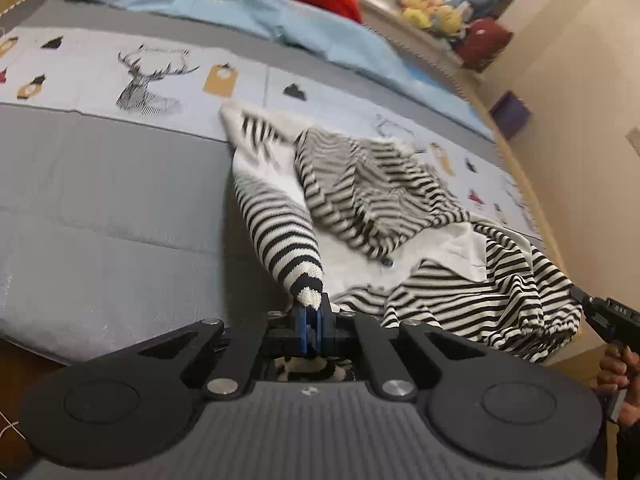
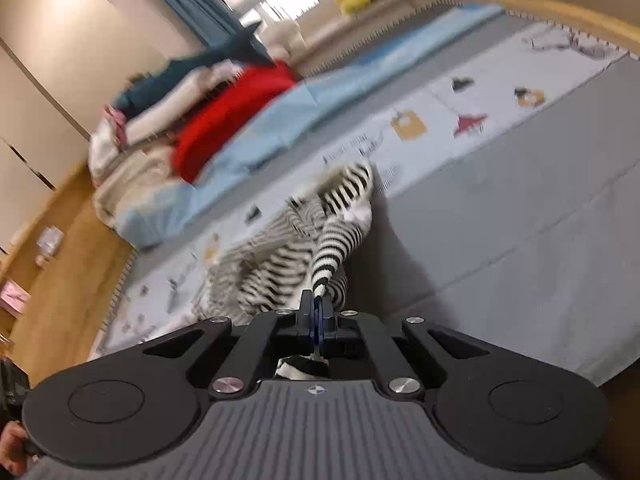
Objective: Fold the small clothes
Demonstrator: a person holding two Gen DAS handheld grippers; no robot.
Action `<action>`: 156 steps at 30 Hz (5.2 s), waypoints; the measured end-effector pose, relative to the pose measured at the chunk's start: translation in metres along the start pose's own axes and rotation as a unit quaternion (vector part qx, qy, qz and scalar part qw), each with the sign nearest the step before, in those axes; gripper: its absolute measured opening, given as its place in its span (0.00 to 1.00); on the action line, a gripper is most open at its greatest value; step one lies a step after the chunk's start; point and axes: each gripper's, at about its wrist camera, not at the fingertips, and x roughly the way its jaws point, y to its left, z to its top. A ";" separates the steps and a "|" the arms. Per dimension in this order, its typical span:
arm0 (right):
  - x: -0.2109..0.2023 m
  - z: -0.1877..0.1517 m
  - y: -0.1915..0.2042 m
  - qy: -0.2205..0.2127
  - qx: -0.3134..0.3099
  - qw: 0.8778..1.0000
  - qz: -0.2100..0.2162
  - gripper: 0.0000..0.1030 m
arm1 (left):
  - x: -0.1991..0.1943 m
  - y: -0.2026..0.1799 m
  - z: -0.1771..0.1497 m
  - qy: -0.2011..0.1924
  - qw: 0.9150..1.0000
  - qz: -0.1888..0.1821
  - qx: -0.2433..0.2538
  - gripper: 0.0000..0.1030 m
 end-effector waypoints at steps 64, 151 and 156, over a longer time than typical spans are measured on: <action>0.279 0.093 0.013 0.068 -0.030 0.991 -0.113 0.10 | 0.235 0.030 0.182 -0.047 0.994 0.046 -0.088 0.15; 0.182 0.022 -0.048 0.102 -0.054 0.976 -0.182 0.32 | 0.201 0.103 0.073 0.123 0.981 0.083 -0.128 0.45; 0.190 0.014 -0.051 0.125 -0.053 0.972 -0.191 0.32 | 0.201 0.102 0.070 0.123 0.982 0.094 -0.112 0.46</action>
